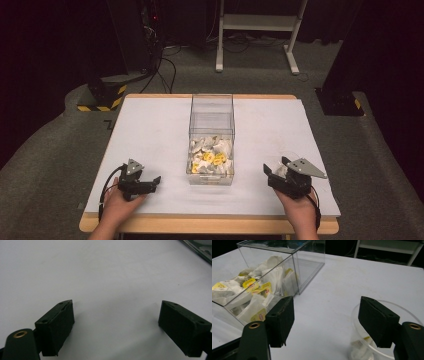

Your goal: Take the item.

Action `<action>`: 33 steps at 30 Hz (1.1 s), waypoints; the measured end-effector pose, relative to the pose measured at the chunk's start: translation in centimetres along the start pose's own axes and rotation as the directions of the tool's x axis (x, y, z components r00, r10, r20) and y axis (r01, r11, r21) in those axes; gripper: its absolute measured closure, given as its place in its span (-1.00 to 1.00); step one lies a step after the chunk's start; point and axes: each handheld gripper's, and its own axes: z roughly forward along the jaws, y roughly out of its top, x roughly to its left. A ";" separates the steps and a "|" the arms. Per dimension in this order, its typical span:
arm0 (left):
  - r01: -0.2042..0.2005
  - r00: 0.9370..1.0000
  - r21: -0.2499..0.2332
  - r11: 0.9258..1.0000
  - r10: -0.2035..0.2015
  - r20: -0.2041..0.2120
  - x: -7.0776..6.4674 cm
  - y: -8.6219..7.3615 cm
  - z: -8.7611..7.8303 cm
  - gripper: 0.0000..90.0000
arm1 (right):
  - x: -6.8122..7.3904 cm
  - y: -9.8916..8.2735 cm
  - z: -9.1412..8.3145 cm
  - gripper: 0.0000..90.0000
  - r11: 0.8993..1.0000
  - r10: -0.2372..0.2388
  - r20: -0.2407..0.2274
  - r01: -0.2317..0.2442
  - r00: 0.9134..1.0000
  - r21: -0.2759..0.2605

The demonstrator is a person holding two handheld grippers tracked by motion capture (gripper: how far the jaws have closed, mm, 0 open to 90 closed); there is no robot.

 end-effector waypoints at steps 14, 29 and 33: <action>0.000 1.000 0.000 1.000 0.000 0.000 0.0 0.0 0.0 -0.70 | 3.4 0.0 2.0 -0.33 0.998 -0.056 -0.051 0.056 0.997 0.009; 0.000 1.000 0.000 1.000 0.000 -0.001 0.0 0.0 0.0 -0.70 | 3.9 -2.9 8.1 -0.42 0.973 -0.058 -0.025 0.062 0.998 0.220; -0.002 1.000 0.000 1.000 0.002 -0.002 0.0 0.0 0.0 -0.70 | 4.0 -3.5 9.8 -0.49 0.953 -0.058 -0.017 0.061 0.998 0.298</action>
